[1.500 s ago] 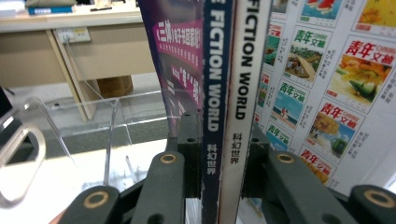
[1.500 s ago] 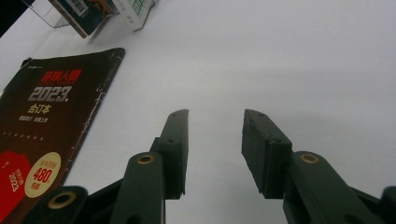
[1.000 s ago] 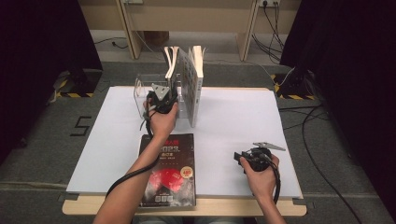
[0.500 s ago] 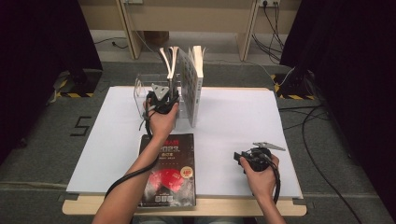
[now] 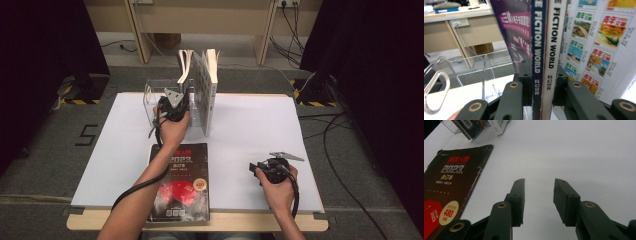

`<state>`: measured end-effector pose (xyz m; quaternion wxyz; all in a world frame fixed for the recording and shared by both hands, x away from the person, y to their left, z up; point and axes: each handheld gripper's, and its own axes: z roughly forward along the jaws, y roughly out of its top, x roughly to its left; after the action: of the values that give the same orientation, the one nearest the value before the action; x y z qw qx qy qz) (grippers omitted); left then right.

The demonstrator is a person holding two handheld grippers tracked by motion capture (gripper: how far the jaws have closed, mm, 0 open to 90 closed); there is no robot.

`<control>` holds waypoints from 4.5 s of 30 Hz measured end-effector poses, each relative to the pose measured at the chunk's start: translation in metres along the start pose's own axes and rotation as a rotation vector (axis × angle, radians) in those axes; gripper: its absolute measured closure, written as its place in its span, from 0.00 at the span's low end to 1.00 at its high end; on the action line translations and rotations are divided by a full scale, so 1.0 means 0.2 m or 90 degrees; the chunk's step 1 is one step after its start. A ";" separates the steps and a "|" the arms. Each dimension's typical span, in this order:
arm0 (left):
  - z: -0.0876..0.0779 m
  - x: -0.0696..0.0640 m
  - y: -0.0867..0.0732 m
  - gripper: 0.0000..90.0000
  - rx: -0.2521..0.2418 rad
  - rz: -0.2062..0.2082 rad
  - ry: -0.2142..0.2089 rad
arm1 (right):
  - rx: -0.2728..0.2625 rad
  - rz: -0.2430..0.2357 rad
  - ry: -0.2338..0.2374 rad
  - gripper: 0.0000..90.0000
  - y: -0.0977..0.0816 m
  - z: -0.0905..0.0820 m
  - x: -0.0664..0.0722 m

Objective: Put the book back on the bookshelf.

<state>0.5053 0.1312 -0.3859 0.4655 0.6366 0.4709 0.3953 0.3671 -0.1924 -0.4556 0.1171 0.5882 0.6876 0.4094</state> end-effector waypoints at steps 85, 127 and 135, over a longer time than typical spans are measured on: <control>-0.04 0.00 0.10 0.58 -0.054 0.005 -0.080 | -0.006 -0.001 0.002 0.69 0.01 -0.02 0.01; -0.06 -0.02 0.09 0.53 -0.047 0.003 -0.075 | -0.005 -0.010 0.000 0.69 0.00 -0.01 0.02; -0.08 0.00 0.06 0.49 -0.036 0.001 -0.081 | -0.002 -0.007 0.000 0.69 0.00 -0.01 0.03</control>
<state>0.4921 0.1330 -0.3703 0.5120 0.6474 0.4285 0.3675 0.3649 -0.1882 -0.4532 0.1200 0.5841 0.6901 0.4100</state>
